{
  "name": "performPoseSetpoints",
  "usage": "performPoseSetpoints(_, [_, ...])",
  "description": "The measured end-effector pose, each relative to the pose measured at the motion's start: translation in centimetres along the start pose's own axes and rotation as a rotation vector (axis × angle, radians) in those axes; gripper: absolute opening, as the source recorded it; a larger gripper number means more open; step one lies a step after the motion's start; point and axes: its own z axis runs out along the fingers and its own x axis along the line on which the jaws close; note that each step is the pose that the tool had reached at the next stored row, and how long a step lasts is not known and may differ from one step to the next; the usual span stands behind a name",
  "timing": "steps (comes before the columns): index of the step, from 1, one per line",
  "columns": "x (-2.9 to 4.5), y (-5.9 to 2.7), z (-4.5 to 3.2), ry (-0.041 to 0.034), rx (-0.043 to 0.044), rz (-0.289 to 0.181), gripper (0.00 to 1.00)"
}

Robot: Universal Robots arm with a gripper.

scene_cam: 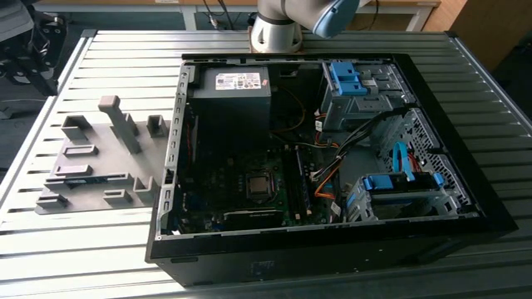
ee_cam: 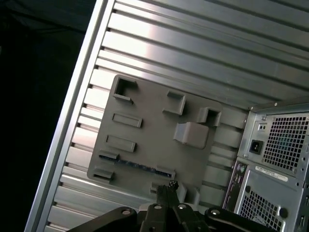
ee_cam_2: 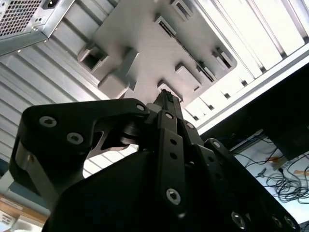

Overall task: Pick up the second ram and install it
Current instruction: 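Pick up the second ram and move it above second insertion slot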

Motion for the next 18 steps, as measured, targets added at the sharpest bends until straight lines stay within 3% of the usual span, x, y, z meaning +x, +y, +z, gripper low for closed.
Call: performPoseSetpoints(18, [0.46, 0.07, 0.03, 0.0100, -0.0055, -0.225, 0.11])
